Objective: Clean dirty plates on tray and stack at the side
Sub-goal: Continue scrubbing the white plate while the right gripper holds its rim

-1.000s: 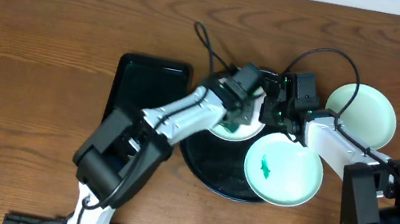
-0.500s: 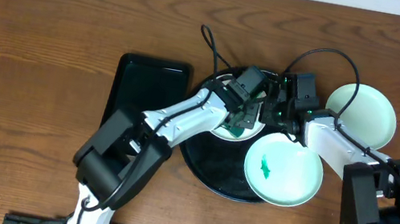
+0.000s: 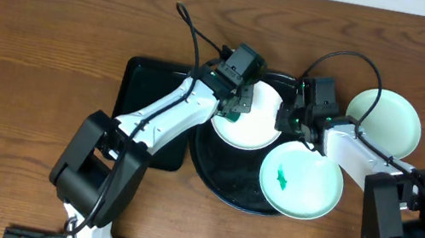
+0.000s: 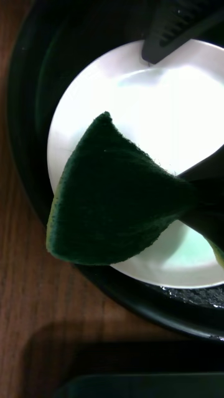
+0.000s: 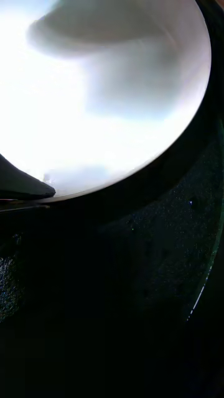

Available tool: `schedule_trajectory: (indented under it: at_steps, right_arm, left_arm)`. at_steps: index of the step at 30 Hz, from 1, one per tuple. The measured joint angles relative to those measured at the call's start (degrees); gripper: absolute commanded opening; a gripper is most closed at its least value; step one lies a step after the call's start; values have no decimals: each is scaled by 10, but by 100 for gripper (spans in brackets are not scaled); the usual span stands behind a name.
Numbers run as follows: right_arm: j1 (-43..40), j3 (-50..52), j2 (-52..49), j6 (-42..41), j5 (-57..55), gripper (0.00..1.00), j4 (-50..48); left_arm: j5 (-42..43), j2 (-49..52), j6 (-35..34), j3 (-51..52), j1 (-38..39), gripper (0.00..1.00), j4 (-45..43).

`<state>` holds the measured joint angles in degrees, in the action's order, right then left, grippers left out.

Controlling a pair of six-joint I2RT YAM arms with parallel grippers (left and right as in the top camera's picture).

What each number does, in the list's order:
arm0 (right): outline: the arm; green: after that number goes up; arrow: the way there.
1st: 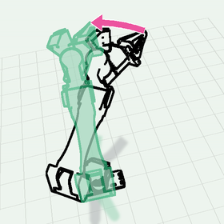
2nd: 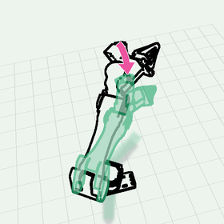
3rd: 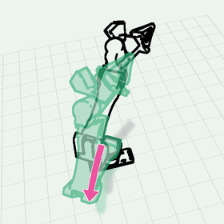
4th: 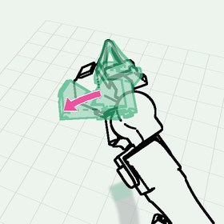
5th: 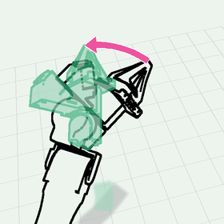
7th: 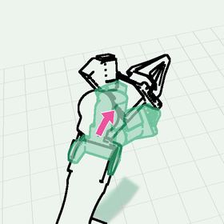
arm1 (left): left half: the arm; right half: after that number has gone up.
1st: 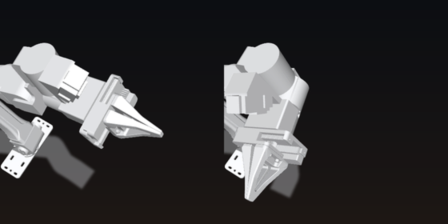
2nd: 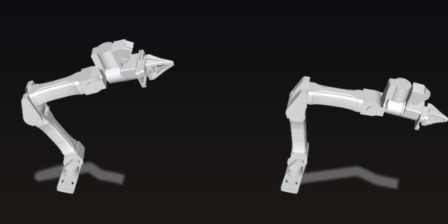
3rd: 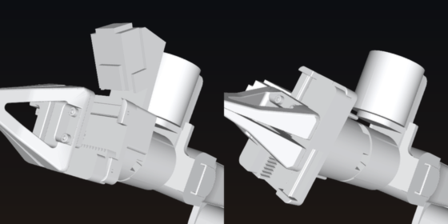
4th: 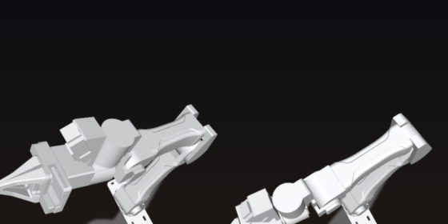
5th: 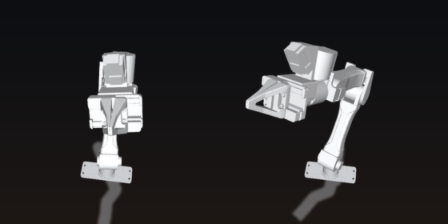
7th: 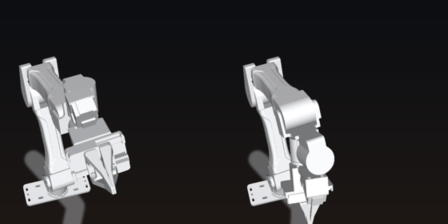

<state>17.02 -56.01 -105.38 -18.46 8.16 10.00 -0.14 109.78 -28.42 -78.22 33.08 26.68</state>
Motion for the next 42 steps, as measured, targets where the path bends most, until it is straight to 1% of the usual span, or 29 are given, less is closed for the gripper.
schedule_trajectory:
  at_steps: [4, 13, 22, 27, 35, 42]
  right_arm:
    - [0, 0, 0, 0, 0, 1, 0]
    - [0, 0, 0, 0, 0, 1, 0]
    - [0, 0, 0, 0, 0, 1, 0]
    - [0, 0, 0, 0, 0, 1, 0]
    - [0, 0, 0, 0, 0, 1, 0]
    - [0, 0, 0, 0, 0, 1, 0]
  left_arm:
    - [-1, 7, 0, 0, 1, 8, 0]
    - [1, 60, 0, 0, 1, 8, -2]
    - [51, 60, -8, 0, 0, 8, -5]
    - [74, 60, -16, 0, 12, 8, -12]
    - [97, 61, -18, 0, 54, 8, -25]
    - [106, 61, -16, 0, 50, 8, -25]
